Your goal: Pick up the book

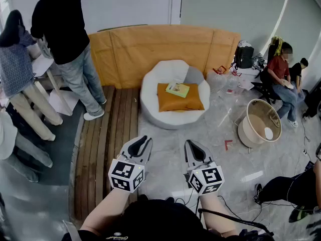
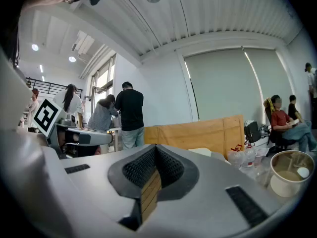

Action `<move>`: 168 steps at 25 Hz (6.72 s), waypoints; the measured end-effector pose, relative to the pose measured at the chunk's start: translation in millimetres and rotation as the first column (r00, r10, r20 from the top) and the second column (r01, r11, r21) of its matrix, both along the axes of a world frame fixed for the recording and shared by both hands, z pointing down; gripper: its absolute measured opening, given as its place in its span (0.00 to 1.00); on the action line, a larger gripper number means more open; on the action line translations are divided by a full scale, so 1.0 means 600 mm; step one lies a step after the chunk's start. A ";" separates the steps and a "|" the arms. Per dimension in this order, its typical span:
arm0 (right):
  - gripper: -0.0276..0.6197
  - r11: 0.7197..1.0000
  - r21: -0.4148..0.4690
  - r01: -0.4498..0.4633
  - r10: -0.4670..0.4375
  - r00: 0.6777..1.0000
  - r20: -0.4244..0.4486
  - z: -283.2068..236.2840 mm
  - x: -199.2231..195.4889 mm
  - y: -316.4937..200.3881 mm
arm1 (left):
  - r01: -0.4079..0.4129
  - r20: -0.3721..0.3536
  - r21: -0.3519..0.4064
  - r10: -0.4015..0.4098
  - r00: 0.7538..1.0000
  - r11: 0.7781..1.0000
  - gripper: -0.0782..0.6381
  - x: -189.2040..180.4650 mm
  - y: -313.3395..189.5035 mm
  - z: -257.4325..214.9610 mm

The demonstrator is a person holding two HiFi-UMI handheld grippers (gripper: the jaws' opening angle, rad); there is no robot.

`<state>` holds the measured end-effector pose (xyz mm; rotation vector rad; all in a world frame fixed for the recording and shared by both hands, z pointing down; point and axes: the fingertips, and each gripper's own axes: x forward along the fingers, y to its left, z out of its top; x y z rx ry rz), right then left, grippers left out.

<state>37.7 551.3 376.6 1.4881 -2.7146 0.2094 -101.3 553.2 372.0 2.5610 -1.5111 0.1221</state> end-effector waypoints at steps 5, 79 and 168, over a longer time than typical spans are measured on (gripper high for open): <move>0.05 1.000 -0.006 0.012 -0.012 0.999 0.041 -0.001 0.027 -0.011 | 0.008 0.003 -0.011 -0.008 1.000 1.000 0.19 0.028 -0.012 0.004; 0.05 0.997 -0.072 0.011 -0.013 0.999 -0.032 0.038 0.101 -1.243 | -0.064 0.012 -0.068 0.064 0.998 0.996 0.19 0.169 -1.253 0.037; 0.68 0.526 -0.813 -0.249 0.126 0.968 -0.215 1.145 0.182 -1.427 | -0.154 0.061 -0.848 0.381 0.923 0.508 0.64 0.189 -1.486 1.162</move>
